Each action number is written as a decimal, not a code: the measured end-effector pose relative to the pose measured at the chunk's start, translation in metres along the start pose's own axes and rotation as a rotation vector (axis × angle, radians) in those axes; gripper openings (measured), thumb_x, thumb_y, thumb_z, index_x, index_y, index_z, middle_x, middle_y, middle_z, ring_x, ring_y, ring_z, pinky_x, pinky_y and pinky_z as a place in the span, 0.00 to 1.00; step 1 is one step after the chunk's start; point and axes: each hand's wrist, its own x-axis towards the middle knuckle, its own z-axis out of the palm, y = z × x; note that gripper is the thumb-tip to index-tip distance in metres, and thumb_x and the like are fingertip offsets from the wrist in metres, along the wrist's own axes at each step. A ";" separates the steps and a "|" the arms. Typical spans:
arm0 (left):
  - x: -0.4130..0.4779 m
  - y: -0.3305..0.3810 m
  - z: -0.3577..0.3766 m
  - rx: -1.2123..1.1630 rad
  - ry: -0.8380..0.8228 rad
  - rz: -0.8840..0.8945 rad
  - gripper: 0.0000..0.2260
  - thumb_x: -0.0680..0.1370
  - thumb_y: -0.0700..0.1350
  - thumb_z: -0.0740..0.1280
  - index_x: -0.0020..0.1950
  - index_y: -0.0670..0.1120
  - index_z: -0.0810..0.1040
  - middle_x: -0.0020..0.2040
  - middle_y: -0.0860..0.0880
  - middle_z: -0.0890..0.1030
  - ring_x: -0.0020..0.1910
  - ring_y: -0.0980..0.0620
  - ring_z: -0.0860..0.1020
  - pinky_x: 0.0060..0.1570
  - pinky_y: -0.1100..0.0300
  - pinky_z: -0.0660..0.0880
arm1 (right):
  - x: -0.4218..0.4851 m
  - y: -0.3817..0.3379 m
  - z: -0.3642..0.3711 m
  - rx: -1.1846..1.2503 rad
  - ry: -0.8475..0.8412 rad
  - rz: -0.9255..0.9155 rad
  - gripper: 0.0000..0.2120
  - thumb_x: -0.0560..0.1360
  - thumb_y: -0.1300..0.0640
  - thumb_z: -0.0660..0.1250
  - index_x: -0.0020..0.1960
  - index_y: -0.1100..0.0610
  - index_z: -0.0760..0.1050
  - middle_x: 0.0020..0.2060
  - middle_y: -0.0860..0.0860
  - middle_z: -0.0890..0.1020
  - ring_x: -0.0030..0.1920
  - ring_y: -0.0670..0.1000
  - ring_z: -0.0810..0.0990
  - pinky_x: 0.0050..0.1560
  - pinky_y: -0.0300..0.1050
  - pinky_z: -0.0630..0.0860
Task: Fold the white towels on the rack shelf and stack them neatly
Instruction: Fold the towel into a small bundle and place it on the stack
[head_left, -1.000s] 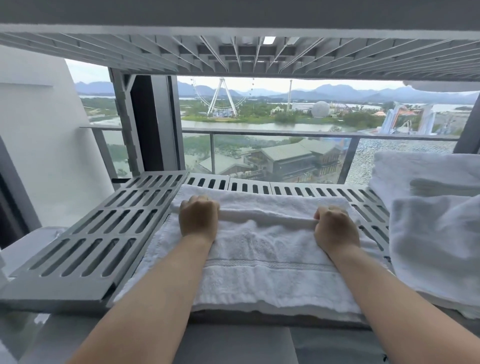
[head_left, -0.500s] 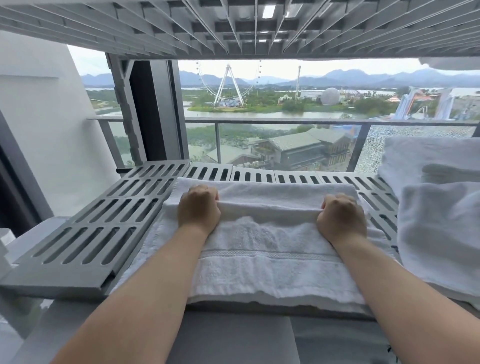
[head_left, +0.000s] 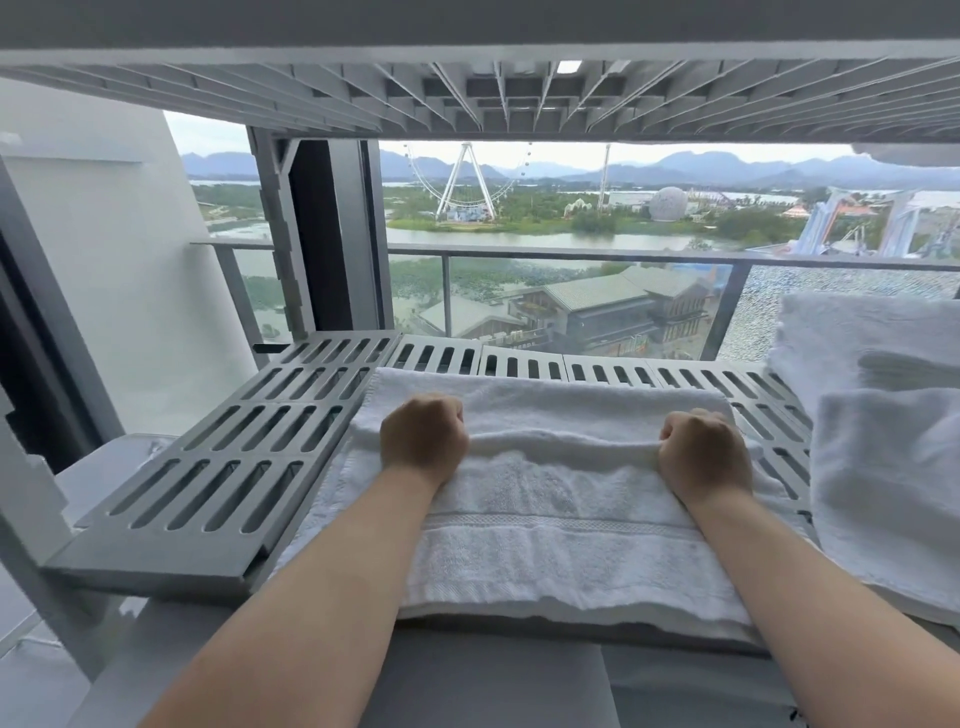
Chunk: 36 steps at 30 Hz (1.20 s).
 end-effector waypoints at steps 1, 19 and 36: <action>0.000 -0.001 0.000 -0.010 -0.009 0.013 0.15 0.74 0.35 0.57 0.30 0.50 0.68 0.26 0.52 0.71 0.25 0.54 0.69 0.26 0.64 0.62 | 0.000 0.000 0.000 -0.002 0.010 0.010 0.13 0.75 0.69 0.59 0.41 0.60 0.81 0.37 0.56 0.81 0.41 0.57 0.77 0.47 0.50 0.77; 0.017 -0.007 0.017 0.215 -0.510 -0.079 0.32 0.80 0.67 0.45 0.81 0.55 0.55 0.82 0.46 0.53 0.81 0.42 0.53 0.76 0.37 0.47 | 0.011 -0.001 0.009 0.037 -0.521 -0.117 0.29 0.80 0.37 0.48 0.80 0.42 0.58 0.81 0.48 0.58 0.80 0.51 0.55 0.79 0.56 0.52; 0.005 -0.026 -0.027 0.054 -0.279 0.350 0.20 0.79 0.31 0.61 0.64 0.49 0.80 0.64 0.47 0.81 0.57 0.50 0.80 0.55 0.61 0.77 | -0.015 -0.019 -0.021 0.198 -0.288 -0.248 0.15 0.81 0.54 0.60 0.64 0.50 0.79 0.61 0.49 0.82 0.57 0.51 0.81 0.60 0.50 0.79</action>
